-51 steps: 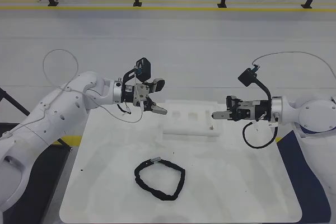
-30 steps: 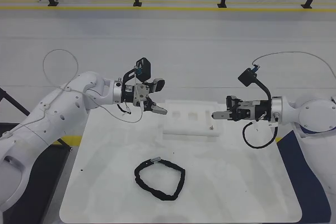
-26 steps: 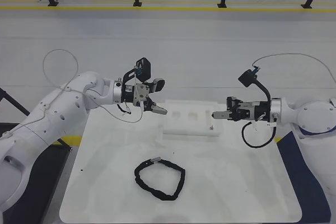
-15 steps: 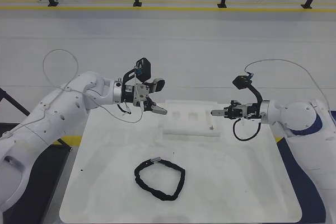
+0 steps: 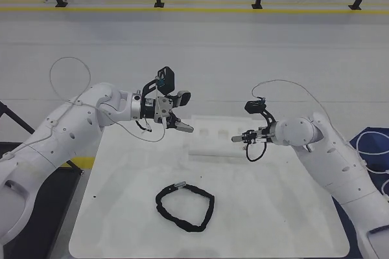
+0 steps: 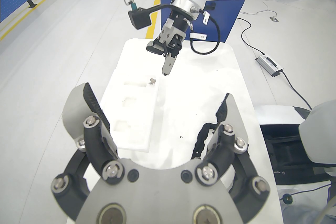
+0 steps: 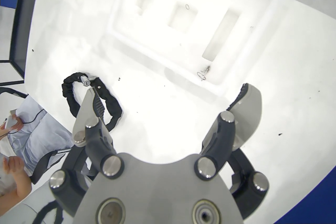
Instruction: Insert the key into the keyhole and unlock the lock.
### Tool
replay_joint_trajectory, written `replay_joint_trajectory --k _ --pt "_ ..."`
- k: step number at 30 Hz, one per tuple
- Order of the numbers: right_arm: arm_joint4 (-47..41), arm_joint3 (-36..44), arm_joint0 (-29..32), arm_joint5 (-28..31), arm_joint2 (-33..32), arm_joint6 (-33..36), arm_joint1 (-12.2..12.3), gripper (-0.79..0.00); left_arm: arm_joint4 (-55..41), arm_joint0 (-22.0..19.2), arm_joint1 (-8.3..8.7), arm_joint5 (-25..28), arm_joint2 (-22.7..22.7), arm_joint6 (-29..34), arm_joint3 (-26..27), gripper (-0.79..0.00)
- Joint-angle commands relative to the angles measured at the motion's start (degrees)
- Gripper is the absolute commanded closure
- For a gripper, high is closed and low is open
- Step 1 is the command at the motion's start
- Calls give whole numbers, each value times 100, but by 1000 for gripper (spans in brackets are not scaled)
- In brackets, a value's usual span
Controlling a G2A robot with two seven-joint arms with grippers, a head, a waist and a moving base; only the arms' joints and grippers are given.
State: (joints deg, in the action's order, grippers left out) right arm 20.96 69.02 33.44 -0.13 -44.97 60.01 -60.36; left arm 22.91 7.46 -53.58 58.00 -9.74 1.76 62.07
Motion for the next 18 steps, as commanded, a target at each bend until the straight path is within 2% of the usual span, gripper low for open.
replay_joint_trajectory --k 1,8,11,14,18 --pt "-2 -226 -90 -49 177 -43 -95 -785 -2 0 0 0 0 4 0 -785" --pt "71 -979 -395 -103 688 -248 -436 -776 -2 0 0 0 0 4 0 -785" --pt "11 -1315 -520 -87 824 -320 -578 -736 -2 0 0 0 0 4 0 -785" --pt "-26 -1641 -630 -51 960 -339 -718 -631 -2 0 0 0 0 4 0 -785" --pt "-93 -2086 -756 -17 1107 -328 -898 -582 -2 0 0 0 0 4 0 -785"
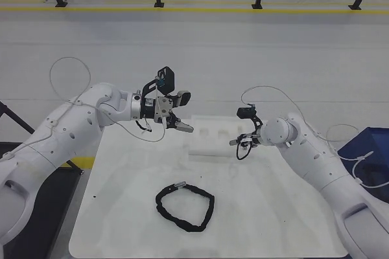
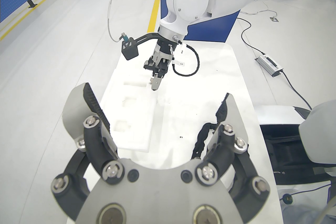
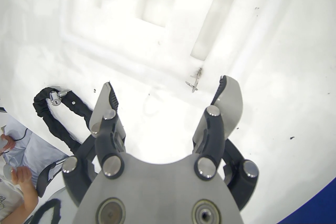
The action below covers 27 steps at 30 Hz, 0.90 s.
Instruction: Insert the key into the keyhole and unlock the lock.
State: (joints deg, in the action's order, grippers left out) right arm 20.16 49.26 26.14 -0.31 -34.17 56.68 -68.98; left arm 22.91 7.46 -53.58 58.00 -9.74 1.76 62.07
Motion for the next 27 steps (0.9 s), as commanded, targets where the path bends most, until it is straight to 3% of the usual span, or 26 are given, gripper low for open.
replay_joint_trajectory --k 1,8,27 --pt "-17 -227 -56 -6 63 13 -81 -573 -2 0 0 0 0 4 0 -785" --pt "-39 -889 -238 -97 262 62 -374 -394 -2 0 0 0 0 4 0 -785" --pt "136 -2030 -520 -289 533 107 -982 -209 -2 0 0 0 0 4 0 -785"
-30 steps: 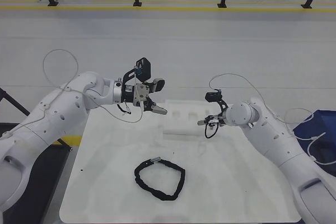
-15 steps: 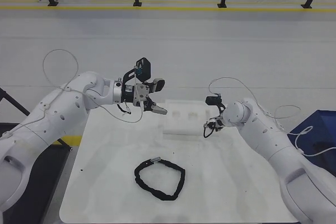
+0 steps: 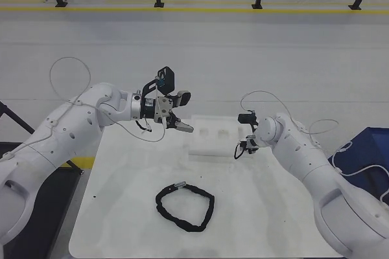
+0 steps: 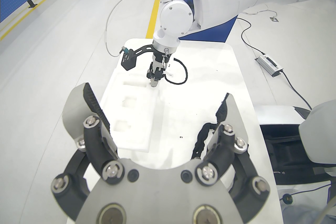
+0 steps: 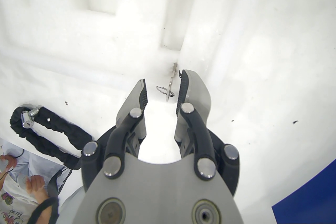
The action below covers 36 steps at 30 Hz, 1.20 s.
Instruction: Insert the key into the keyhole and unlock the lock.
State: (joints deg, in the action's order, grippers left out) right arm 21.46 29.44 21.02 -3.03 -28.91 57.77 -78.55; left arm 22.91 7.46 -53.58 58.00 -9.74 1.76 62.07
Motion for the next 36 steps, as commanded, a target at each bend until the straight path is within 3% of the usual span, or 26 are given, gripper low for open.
replay_joint_trajectory --k 1,9,14,25,36 --pt "-4 -99 -17 -15 10 3 -56 -200 -2 0 0 0 0 4 0 -785" --pt "66 -477 -93 32 47 -60 -263 -129 -2 0 0 0 0 4 0 -785" --pt "96 -689 -142 13 51 -100 -382 0 -2 0 0 0 0 4 0 -785" --pt "255 -1004 -386 -48 24 -19 -552 0 -2 0 0 0 0 4 0 -785" --pt "183 -1012 -714 137 -211 489 -481 0 -2 0 0 0 0 4 0 -785"
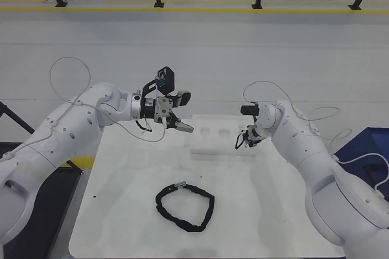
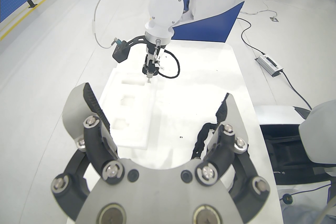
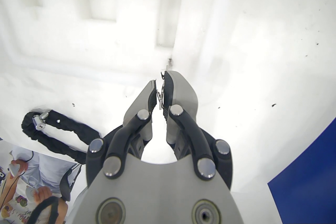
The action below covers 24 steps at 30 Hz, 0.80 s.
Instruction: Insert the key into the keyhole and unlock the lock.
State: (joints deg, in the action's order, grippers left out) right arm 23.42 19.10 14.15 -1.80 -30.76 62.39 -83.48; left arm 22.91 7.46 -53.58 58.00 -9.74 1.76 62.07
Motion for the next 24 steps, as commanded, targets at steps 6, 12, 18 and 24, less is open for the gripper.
replay_joint_trajectory --k 6,12,18,24 --pt "-235 243 -192 208 -303 291 161 0 -2 0 0 0 0 4 0 -785" --pt "-767 688 -221 526 -805 789 449 0 -2 0 0 0 0 4 0 -785" --pt "-1218 1641 79 617 -1468 1368 886 0 -2 0 0 0 0 4 0 -785" --pt "-1617 3463 896 226 -2517 1843 1441 0 -2 0 0 0 0 4 0 -785"
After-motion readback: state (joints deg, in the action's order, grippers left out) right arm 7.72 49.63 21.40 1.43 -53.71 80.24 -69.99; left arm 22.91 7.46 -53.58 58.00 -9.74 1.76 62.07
